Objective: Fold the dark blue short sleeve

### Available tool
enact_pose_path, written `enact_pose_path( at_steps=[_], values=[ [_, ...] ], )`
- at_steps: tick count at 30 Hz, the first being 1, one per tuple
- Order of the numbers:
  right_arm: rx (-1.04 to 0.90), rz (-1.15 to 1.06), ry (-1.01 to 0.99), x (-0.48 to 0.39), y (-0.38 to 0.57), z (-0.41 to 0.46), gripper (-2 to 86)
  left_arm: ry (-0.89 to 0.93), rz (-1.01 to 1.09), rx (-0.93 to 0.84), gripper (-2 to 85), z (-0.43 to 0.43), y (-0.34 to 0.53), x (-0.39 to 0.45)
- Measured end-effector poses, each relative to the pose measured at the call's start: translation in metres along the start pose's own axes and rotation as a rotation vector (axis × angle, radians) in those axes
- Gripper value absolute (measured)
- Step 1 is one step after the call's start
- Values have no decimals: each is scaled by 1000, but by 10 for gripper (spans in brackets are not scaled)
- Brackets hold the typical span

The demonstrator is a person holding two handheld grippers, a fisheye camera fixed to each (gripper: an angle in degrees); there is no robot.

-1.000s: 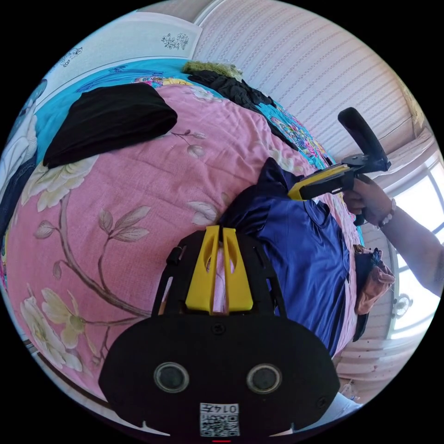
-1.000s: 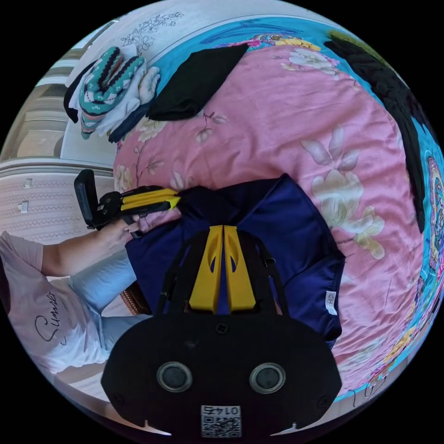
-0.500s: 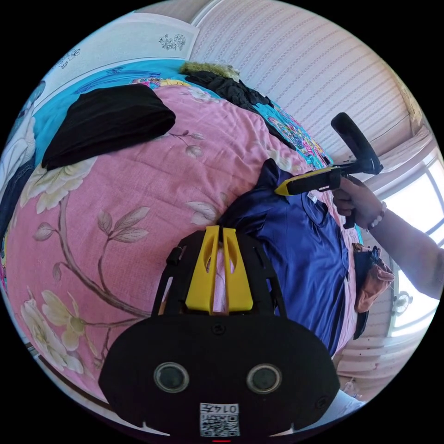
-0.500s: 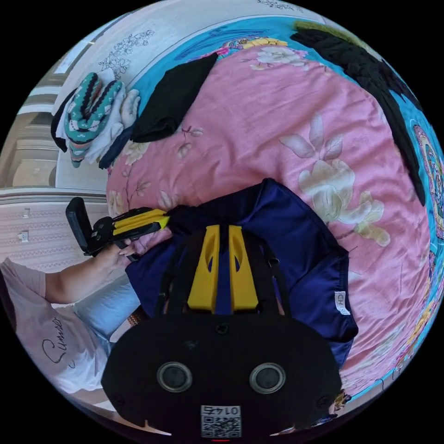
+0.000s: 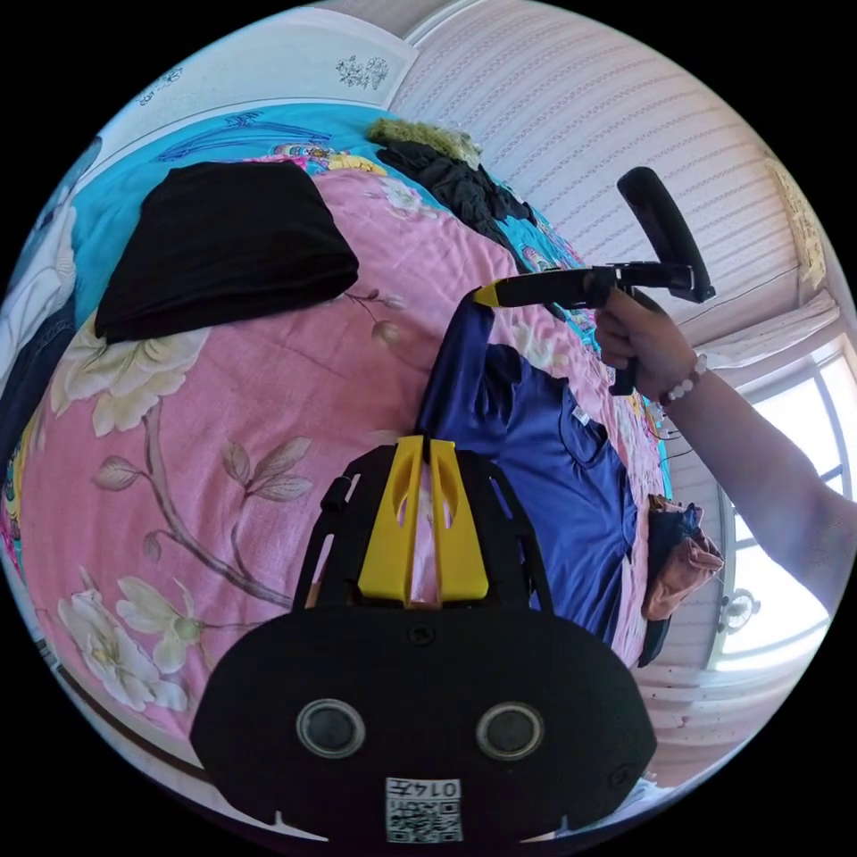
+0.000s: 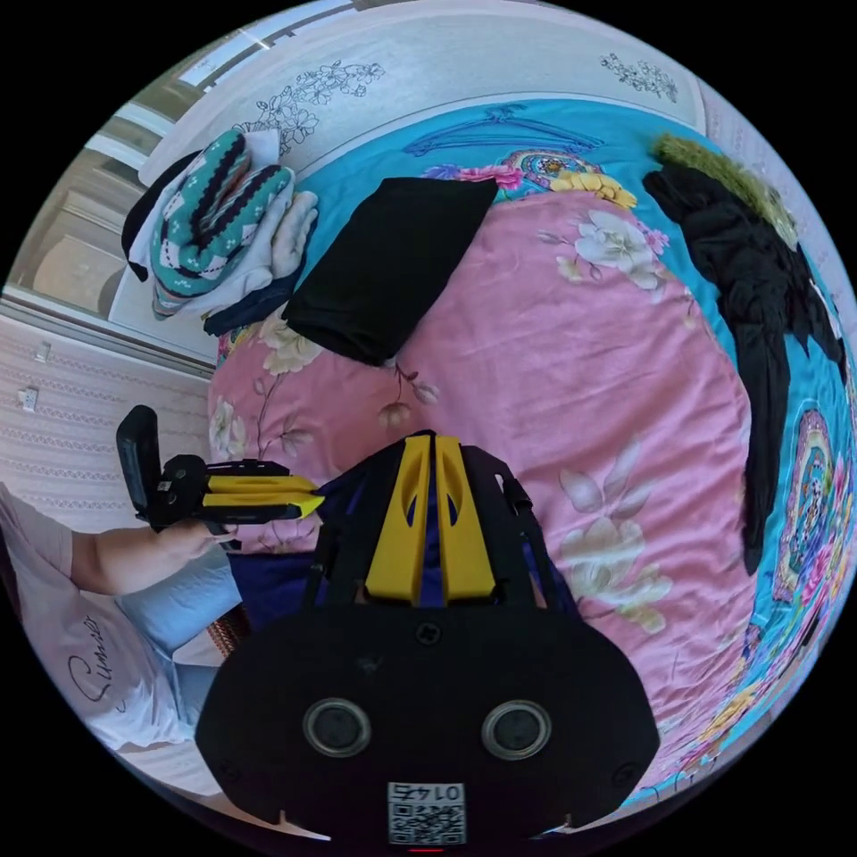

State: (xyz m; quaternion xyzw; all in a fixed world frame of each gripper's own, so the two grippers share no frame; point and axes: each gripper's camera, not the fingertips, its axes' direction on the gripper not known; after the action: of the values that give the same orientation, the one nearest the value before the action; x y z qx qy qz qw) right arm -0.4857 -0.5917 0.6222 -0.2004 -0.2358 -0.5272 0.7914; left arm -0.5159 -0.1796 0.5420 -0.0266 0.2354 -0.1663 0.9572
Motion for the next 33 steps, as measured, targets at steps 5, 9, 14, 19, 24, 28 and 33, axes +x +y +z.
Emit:
enact_pose_path(
  at_steps=[5,9,14,19,24,28,33],
  values=[
    [-91,-58,112,-23,-22,32,1,-24,-21,-13,-9,11,-3,-3],
    [-134,-62,175,-36,-17,46,6,-23,-52,-18,0,23,3,-6],
    [8,1,164,-31,9,-3,45,14,-86,60,35,2,8,2],
    [59,71,40,-32,60,-12,30,37,-105,97,45,1,10,17],
    [-50,192,41,-26,89,40,87,-9,-85,-30,65,49,1,34],
    [50,284,58,-22,129,45,65,-81,44,-35,28,57,2,58],
    [278,328,-64,-6,218,-2,14,-65,171,56,-6,49,7,97]
  ],
)
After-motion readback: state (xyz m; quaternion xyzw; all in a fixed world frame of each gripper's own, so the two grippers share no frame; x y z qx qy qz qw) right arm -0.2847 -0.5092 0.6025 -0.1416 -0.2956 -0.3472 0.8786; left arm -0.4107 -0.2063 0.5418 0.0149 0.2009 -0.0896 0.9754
